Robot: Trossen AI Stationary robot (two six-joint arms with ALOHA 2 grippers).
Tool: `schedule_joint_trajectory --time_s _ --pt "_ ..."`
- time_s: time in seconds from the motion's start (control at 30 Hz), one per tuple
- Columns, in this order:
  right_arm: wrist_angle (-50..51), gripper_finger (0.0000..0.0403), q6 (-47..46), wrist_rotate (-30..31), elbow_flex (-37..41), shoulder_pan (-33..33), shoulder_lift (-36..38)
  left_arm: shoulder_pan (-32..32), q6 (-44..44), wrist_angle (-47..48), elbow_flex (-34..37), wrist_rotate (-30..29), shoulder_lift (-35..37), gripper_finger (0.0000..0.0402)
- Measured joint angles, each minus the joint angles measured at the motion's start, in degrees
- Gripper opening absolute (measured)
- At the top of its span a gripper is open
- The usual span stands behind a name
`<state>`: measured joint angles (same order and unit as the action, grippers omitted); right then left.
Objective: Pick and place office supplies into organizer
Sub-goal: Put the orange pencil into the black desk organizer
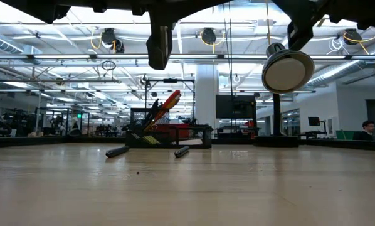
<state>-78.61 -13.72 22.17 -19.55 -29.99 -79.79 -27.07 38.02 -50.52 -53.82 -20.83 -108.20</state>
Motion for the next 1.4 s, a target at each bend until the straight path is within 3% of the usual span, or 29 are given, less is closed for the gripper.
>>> schedule_joint_trajectory --time_s 0.3,0.53,0.87,1.07,1.23,1.4 --pt "-2.6 0.0136 -0.6 -6.1 0.0 2.1 0.0 0.0 -0.3 0.0 0.0 0.4 0.0 0.0013" --pt "-2.2 0.0023 -0.1 -6.4 0.0 2.3 0.0 0.0 -0.2 -0.4 0.0 0.3 0.0 0.0041" --pt "-4.2 0.0015 3.6 -6.2 0.0 2.2 0.0 0.3 -0.5 -0.3 -0.1 0.3 0.0 0.0014" --pt "-3.2 0.0016 4.2 -5.4 0.0 2.3 0.0 1.3 2.8 7.0 -0.1 -2.3 0.0 0.0093" --pt "-1.3 0.0016 4.9 -5.4 0.0 2.3 0.0 2.9 3.0 13.4 -0.1 3.4 0.9 0.0177" --pt "-1.3 0.0016 7.1 -4.0 0.0 2.3 0.1 2.9 1.5 14.1 0.0 3.8 1.9 0.0227"
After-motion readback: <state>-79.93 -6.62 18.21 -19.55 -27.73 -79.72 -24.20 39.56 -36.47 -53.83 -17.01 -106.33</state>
